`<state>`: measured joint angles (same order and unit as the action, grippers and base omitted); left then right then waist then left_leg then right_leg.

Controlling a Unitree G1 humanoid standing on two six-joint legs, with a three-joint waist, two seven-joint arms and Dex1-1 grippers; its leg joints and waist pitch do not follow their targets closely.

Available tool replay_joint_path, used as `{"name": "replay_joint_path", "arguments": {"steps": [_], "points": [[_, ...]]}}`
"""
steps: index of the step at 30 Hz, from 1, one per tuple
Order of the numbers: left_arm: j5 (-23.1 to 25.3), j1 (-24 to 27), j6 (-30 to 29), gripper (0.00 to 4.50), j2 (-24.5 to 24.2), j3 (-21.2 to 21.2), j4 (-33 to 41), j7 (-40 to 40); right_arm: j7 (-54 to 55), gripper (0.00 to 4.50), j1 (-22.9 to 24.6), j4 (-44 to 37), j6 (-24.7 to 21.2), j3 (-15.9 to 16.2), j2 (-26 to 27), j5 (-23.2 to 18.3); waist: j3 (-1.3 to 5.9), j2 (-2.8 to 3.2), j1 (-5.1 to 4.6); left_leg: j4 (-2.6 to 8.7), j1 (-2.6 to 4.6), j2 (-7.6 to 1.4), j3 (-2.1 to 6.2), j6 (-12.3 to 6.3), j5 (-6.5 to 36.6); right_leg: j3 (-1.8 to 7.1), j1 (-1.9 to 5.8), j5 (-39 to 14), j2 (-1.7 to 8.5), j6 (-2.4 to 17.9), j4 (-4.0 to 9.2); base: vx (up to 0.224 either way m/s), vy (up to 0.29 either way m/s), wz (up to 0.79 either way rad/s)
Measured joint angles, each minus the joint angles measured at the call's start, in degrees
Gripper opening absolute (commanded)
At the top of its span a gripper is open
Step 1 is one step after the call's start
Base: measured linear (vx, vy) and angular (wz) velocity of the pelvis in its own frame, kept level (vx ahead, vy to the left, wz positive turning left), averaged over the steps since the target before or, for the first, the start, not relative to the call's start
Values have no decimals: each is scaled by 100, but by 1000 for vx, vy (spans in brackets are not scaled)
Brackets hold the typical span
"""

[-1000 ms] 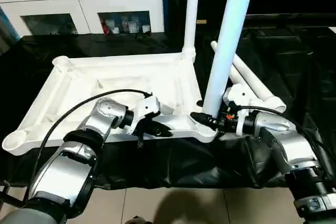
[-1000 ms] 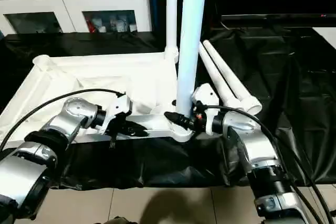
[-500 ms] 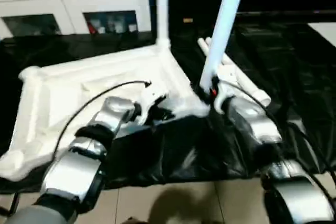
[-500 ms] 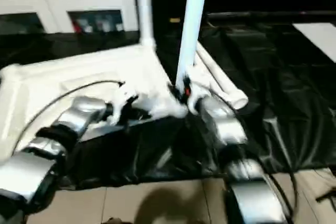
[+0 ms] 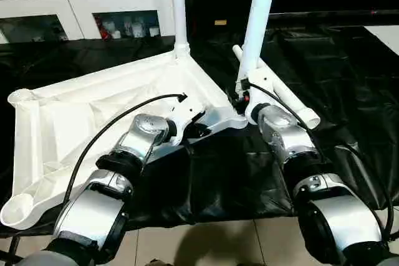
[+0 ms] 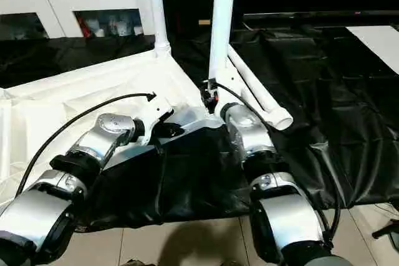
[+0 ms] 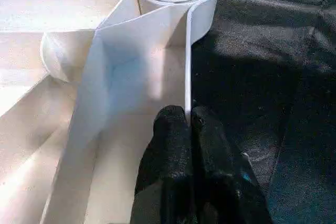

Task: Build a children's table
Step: Insert table leg to table base, then rotate leg to tighten

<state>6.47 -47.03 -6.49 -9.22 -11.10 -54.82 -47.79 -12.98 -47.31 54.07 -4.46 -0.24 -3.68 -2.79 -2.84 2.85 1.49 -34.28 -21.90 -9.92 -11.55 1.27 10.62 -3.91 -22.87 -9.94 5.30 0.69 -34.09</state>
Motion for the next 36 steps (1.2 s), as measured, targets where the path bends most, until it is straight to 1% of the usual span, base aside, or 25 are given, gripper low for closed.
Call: {"name": "replay_joint_path", "arguments": {"steps": [1, 3, 6, 8, 12, 14, 15, 17, 18, 19, 22, 24, 27, 29, 32, 33, 34, 35, 36], "points": [[0, 0, 0, 0, -3, 0, 2, -5, -2, 189, -3, 22, 33, -21, 10, 6, 0, 1, -3, 0, 0, 0, 0, 0, 0, 0, 0, 0, 0, 0, 0, 0, 0, 0], [0, 3, 3, 0, -7, 1, 5, -16, -18, 259, -4, 65, 108, -64, 30, 3, 0, 1, -9, 0, 0, 0, 0, 0, 0, 1, 0, 0, 0, 1, 0, 0, 0, 0], [-2, 47, 29, 0, -37, 1, 69, -45, -146, 270, 9, 181, 181, -75, 53, -2, 0, -1, -27, 0, -2, 0, 0, 0, 0, 2, -2, 1, 0, 1, 1, 0, 0, 0], [-27, 122, 61, 0, -82, 21, 163, -113, -245, 298, 42, 246, 283, -119, 52, -5, -1, -1, -49, 1, -6, 0, -1, 1, 0, 2, -6, 0, 0, 1, 3, 0, 0, 0], [-48, 149, 188, 0, -137, 57, 166, -265, -485, 320, 43, 295, 440, -139, 52, -5, -4, -1, -78, 6, -22, 0, -2, 1, 0, 1, -20, 0, -1, 1, 6, 0, 0, 0], [-55, 167, 313, 0, -196, 62, 155, -400, -704, 348, 89, 271, 567, -140, 32, -4, -6, -5, -88, 9, -29, 0, -3, 1, 0, 0, -28, 0, -1, 1, 6, 0, 0, 0], [-62, 174, 370, 0, -224, 60, 154, -490, -837, 357, 130, 236, 623, -131, 13, -4, -7, -6, -85, 10, -33, -1, -3, 1, 0, -3, -30, 0, -1, 1, 8, 0, 0, 0], [-111, 221, 539, 0, -291, 55, 154, -769, -1184, 379, 277, 84, 678, -29, -97, -1, -11, 0, -39, 13, -39, -2, -4, -1, 0, -6, -33, -2, -1, 1, 12, 0, 0, 0], [-118, 222, 579, 0, -312, 46, 154, -848, -1313, 379, 316, 21, 696, 23, -153, 10, -12, 0, -10, 13, -43, -2, -6, -1, 0, -5, -38, -2, -1, 1, 12, 0, 0, 0], [-119, 222, 633, 0, -358, 22, 153, -922, -1492, 390, 369, -65, 704, 84, -198, 16, -13, -1, 19, 13, -43, -4, -8, -2, -1, -5, -41, -2, -1, 1, 10, 0, 0, 0], [-121, 225, 842, 0, -467, -16, 99, -1257, -2266, 390, 649, -466, 704, 351, -518, 30, -17, 6, 94, 12, -45, -4, -11, -2, -1, -5, -41, -2, 0, 1, 9, 0, 0, 0], [-121, 225, 937, 0, -510, -20, 53, -1394, -2583, 390, 748, -648, 678, 448, -650, 28, -19, 8, 119, 10, -46, -5, -11, -2, 0, -5, -41, -2, 0, 2, 8, 0, 0, 0], [-141, 223, 1071, 0, -559, -34, -27, -1753, -3355, 390, 1039, -1161, 538, 586, -1002, -10, -20, 9, 196, 8, -45, -4, -12, -2, 0, -3, -38, -2, 1, 2, 8, 0, 0, 0], [-187, 223, 1130, 0, -626, -66, -61, -2103, -3917, 390, 1276, -1623, 340, 688, -1282, -135, -20, 9, 233, 8, -46, -4, -12, -2, 0, -3, -37, -2, 1, 2, 9, 0, 0, 0], [-231, 223, 1196, 0, -689, -122, -74, -2509, -4550, 390, 1519, -2115, 34, 809, -1558, -284, -20, 9, 300, 6, -44, -4, -13, -2, -1, -3, -36, -2, 1, 2, 7, 0, 0, 0], [-237, 223, 1208, 0, -688, -122, -75, -2594, -4676, 374, 1573, -2176, -51, 847, -1630, -320, -20, 8, 328, 4, -43, -5, -12, -2, -1, -3, -36, -2, 2, 2, 6, 0, 0, 0], [-238, 223, 1274, 0, -690, -124, -122, -2771, -4936, 364, 1686, -2367, -226, 916, -1809, -370, -24, 26, 362, 1, -42, -4, -12, -2, -1, -2, -32, -2, 2, 2, 9, 0, 0, 0], [-238, 222, 1314, 0, -695, -129, -164, -2879, -5092, 364, 1736, -2461, -313, 969, -1896, -384, -29, 38, 372, 1, -42, -4, -14, -2, -1, -2, -28, -2, 5, 2, 8, 0, 0, 0], [-238, 222, 1369, 0, -708, -142, -202, -2997, -5263, 353, 1794, -2593, -431, 997, -2013, -390, -29, 40, 382, 1, -41, -4, -15, -2, -1, -2, -28, -2, 6, 2, 8, 0, 0, 0]]}}
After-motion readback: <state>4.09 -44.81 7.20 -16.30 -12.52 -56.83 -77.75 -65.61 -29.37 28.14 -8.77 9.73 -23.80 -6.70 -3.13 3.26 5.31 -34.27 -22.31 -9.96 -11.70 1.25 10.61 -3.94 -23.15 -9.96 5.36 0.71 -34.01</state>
